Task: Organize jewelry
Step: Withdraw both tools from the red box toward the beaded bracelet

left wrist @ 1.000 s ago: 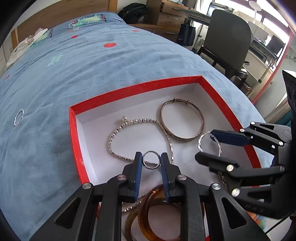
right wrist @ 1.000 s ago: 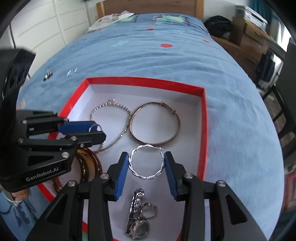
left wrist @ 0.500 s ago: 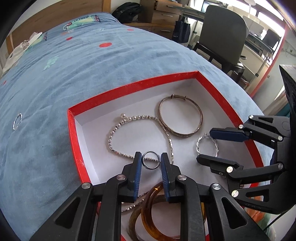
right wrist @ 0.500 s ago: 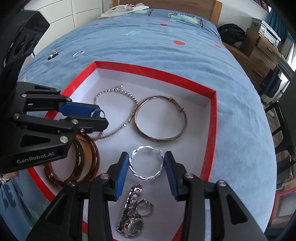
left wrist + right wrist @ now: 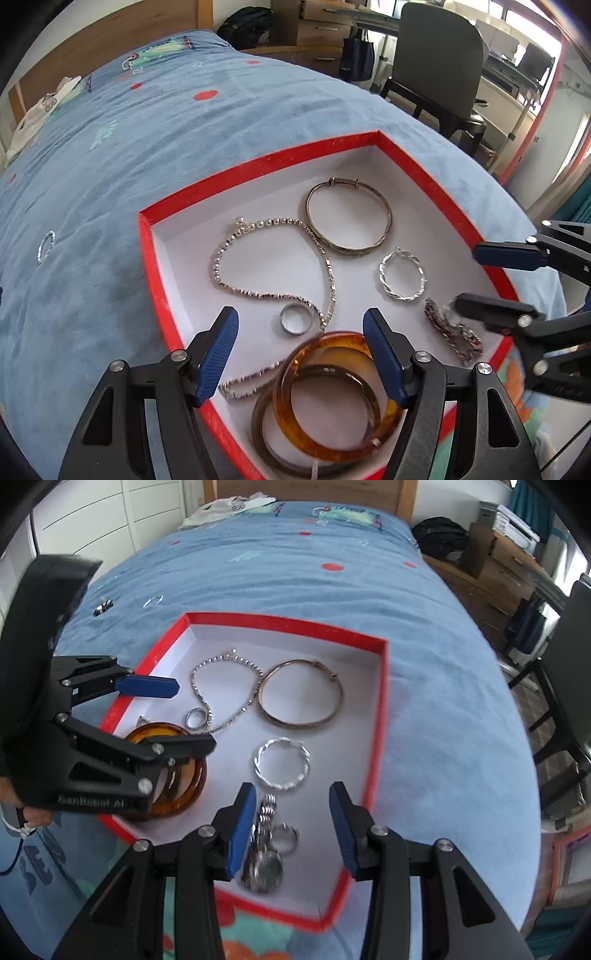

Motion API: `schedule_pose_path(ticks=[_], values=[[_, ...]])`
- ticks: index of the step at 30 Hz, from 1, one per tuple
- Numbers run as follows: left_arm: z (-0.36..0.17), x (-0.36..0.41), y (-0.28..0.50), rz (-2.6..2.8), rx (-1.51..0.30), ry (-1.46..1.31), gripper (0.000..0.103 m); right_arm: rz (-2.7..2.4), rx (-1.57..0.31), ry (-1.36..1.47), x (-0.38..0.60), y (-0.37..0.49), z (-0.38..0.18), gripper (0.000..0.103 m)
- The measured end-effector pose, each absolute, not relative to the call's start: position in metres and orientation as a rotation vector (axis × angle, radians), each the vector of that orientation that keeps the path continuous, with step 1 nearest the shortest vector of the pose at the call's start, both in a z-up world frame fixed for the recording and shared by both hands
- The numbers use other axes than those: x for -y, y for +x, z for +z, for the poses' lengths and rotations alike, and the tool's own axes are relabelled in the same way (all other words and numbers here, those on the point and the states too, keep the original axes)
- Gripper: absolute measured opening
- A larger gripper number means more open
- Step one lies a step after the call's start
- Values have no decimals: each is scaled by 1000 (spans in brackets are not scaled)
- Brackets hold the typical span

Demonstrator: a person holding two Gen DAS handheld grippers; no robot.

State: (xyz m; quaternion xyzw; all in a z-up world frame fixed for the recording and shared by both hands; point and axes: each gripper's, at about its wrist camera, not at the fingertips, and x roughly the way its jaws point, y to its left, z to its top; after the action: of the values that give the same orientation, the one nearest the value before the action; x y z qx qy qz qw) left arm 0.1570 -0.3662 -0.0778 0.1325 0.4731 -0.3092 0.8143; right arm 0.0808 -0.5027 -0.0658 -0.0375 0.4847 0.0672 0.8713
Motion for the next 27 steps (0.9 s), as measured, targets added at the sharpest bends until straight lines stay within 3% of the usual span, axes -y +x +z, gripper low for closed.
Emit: schedule_pose_path(ticks=[13,23,25,27], values=[[3,304,97,-648,-876,244,69,-1,-918,7,520,7,6,40],[59,208,58,-555,-757,195,69,-46,-788,26,491,-27,77,40],[69,185,55,-511,-754,191,79,-48,-764,20,483,-31,91,41],[80,160,51,-465,-733,177,80,-46,-740,15,474,-34,102,41]])
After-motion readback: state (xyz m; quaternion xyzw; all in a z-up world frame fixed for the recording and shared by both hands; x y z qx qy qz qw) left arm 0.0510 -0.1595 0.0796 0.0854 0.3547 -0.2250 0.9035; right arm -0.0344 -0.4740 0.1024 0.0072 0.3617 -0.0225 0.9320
